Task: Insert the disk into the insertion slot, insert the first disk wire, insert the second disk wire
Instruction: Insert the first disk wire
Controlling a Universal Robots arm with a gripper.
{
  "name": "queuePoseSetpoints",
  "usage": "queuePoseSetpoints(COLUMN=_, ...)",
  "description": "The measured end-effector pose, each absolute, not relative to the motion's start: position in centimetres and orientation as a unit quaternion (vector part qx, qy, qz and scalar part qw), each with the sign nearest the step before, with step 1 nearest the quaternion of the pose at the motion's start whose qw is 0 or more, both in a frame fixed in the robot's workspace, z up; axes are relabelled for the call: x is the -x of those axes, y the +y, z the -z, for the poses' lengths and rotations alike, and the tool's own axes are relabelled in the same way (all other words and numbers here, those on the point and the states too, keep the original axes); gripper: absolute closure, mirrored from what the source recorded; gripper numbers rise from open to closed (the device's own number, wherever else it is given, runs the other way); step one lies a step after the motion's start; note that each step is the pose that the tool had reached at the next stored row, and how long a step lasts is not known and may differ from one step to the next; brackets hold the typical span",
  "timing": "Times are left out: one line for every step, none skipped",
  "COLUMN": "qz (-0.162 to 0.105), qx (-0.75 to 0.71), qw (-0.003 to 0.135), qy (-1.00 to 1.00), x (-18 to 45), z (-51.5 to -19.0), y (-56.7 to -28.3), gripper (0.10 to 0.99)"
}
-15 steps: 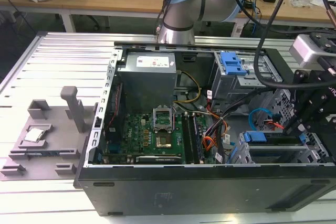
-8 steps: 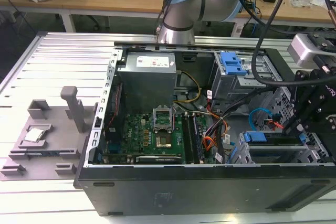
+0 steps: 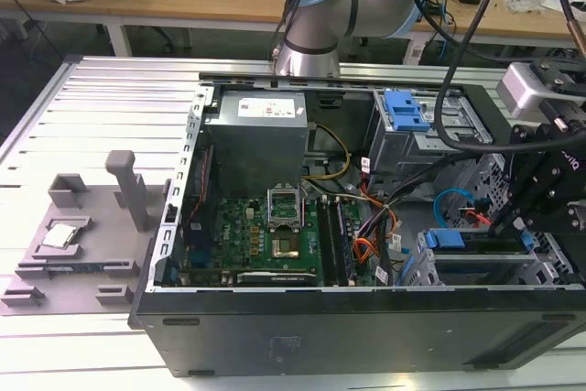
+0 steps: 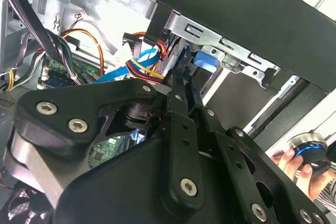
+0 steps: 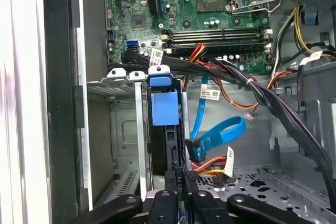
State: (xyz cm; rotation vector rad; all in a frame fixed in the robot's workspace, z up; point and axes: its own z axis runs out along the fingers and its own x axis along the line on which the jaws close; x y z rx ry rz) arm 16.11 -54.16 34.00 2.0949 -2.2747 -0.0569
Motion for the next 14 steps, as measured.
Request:
queuePoseSetpoints(qz=0.018, qx=-0.677, qw=0.024, qy=-0.735, x=-16.11, z=-33.78, y=-54.16, gripper=0.914)
queuePoseSetpoints(qz=0.018, qx=-0.677, qw=0.024, qy=-0.735, x=-16.1, z=-33.62, y=-54.16, gripper=0.914)
queuePoseSetpoints(qz=0.018, qx=-0.677, qw=0.024, qy=-0.735, x=-16.11, z=-33.54, y=-54.16, gripper=0.914)
queuePoseSetpoints(qz=0.018, qx=-0.677, qw=0.024, qy=-0.735, x=-16.1, z=-33.48, y=-54.16, gripper=0.914)
queuePoseSetpoints(qz=0.018, qx=-0.677, qw=0.024, qy=-0.735, x=-16.11, z=-33.36, y=-54.16, gripper=0.914)
queuePoseSetpoints(qz=0.018, qx=-0.677, qw=0.024, qy=-0.735, x=-16.1, z=-33.31, y=-54.17, gripper=0.914)
queuePoseSetpoints(qz=0.018, qx=-0.677, qw=0.024, qy=-0.735, x=-16.1, z=-33.31, y=-54.16, gripper=0.914)
queuePoseSetpoints(qz=0.018, qx=-0.677, qw=0.024, qy=-0.735, x=-16.1, z=-33.31, y=-54.16, gripper=0.914)
queuePoseSetpoints(qz=0.018, qx=-0.677, qw=0.024, qy=-0.735, x=-16.1, z=-33.3, y=-54.16, gripper=0.914)
queuePoseSetpoints(qz=0.018, qx=-0.677, qw=0.024, qy=-0.735, x=-16.1, z=-33.29, y=-54.16, gripper=0.914)
queuePoseSetpoints(qz=0.02, qx=-0.677, qw=0.024, qy=-0.735, x=-16.08, z=-33.15, y=-54.17, gripper=0.902)
queuePoseSetpoints(qz=0.019, qx=-0.677, qw=0.024, qy=-0.735, x=-16.08, z=-33.19, y=-54.16, gripper=0.839)
queuePoseSetpoints(qz=0.019, qx=-0.677, qw=0.024, qy=-0.735, x=-16.09, z=-33.23, y=-54.16, gripper=0.839)
queuePoseSetpoints(qz=0.019, qx=-0.677, qw=0.024, qy=-0.735, x=-16.1, z=-33.25, y=-54.17, gripper=0.839)
